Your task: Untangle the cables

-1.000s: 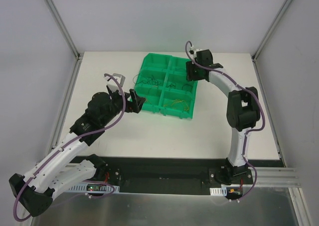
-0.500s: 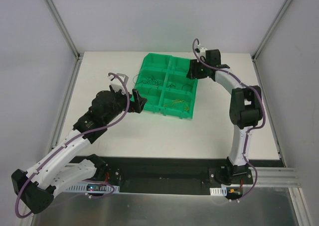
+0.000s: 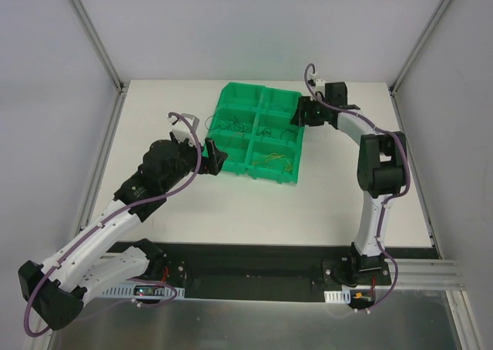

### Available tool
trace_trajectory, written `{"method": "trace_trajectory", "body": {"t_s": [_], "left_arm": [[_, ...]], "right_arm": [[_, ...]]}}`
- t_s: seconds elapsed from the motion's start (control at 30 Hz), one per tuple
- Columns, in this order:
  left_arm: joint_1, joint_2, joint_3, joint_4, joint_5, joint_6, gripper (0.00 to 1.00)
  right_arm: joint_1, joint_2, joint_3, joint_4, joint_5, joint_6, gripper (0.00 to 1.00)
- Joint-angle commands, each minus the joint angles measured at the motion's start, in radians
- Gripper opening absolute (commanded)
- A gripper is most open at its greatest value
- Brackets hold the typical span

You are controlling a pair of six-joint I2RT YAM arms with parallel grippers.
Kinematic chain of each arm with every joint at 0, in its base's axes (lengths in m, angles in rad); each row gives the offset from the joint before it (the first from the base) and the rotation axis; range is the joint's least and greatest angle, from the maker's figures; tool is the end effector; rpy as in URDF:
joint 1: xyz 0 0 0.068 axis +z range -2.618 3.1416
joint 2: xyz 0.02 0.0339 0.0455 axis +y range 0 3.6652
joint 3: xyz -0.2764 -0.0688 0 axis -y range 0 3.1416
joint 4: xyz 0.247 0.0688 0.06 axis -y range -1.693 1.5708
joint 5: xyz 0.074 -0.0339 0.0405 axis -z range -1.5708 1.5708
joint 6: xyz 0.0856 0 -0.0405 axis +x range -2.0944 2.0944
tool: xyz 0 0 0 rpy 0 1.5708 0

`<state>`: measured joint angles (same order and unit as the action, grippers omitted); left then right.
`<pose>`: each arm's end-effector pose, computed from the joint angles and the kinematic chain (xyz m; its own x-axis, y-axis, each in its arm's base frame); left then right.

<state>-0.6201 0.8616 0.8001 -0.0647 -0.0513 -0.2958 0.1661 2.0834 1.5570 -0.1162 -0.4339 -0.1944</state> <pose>0.2047 -0.1408 0.3479 -0.2551 -0.1756 -0.9508 0.4857 0.8271 -0.2830 0.5076 0.1216 0.1913 -0.4868 -0.2593 -0.8341 -0.5870 0.8043 0.0926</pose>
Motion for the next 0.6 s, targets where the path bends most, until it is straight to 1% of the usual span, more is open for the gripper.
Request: {"method": "trace_trajectory", "body": {"t_s": [0.0, 0.07, 0.17, 0.23, 0.27, 0.3, 0.47, 0.57], "left_arm": [[0.006, 0.001, 0.021, 0.037, 0.028, -0.008, 0.79], [0.006, 0.001, 0.019, 0.037, 0.028, -0.008, 0.79], [0.006, -0.001, 0.021, 0.037, 0.027, -0.006, 0.79], [0.006, -0.004, 0.021, 0.036, 0.025, -0.006, 0.79], [0.006, -0.004, 0.019, 0.037, 0.025, -0.006, 0.78], [0.006, -0.004, 0.019, 0.037, 0.025, -0.008, 0.79], [0.006, -0.006, 0.021, 0.037, 0.027, -0.008, 0.79], [0.006, -0.01, 0.021, 0.037, 0.025, -0.008, 0.79]], "right_arm": [[-0.007, 0.02, 0.029, 0.041, -0.083, 0.027, 0.6], [-0.013, 0.033, 0.04, 0.046, -0.112, 0.045, 0.56], [-0.017, 0.044, 0.045, 0.058, -0.135, 0.076, 0.47], [-0.016, 0.031, 0.016, 0.108, -0.135, 0.091, 0.42], [-0.014, 0.024, -0.001, 0.112, -0.128, 0.102, 0.38], [-0.011, 0.018, -0.009, 0.143, -0.109, 0.11, 0.37], [0.009, 0.004, -0.025, 0.162, -0.031, 0.102, 0.29], [0.018, -0.003, -0.026, 0.155, 0.017, 0.092, 0.2]]}}
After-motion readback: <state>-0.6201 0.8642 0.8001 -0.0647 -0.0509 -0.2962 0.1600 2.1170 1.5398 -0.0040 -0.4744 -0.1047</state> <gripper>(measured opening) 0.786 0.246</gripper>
